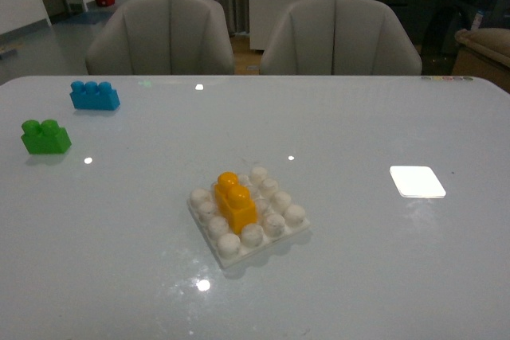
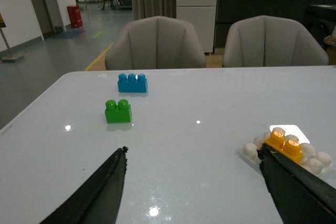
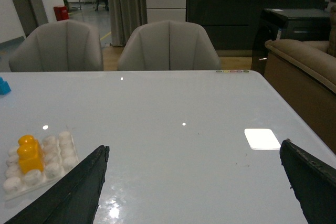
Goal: Insert yellow block into base center
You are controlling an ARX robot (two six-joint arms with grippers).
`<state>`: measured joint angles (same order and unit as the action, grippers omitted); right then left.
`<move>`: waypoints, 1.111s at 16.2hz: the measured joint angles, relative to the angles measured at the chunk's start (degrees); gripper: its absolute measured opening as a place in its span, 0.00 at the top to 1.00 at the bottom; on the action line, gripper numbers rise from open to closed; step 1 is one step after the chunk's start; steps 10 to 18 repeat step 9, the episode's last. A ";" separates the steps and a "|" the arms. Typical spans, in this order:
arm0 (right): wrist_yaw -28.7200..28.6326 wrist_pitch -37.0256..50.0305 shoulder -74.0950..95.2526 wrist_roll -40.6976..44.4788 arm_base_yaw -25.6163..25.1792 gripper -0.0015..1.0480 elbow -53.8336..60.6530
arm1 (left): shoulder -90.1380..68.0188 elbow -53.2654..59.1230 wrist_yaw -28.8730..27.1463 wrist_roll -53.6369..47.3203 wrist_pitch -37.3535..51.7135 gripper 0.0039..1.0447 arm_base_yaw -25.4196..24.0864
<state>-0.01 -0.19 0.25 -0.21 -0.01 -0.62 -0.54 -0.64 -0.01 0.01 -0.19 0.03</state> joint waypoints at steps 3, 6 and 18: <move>0.00 -0.02 0.00 0.00 0.00 0.06 0.00 | 0.00 0.00 0.00 -0.02 0.00 0.12 0.00; 0.00 -0.02 0.00 0.00 0.00 0.06 0.00 | 0.00 0.00 0.00 -0.02 0.00 0.06 0.00; 0.00 0.00 0.00 0.00 0.00 0.06 0.00 | 0.00 0.00 0.00 -0.04 0.00 0.06 0.00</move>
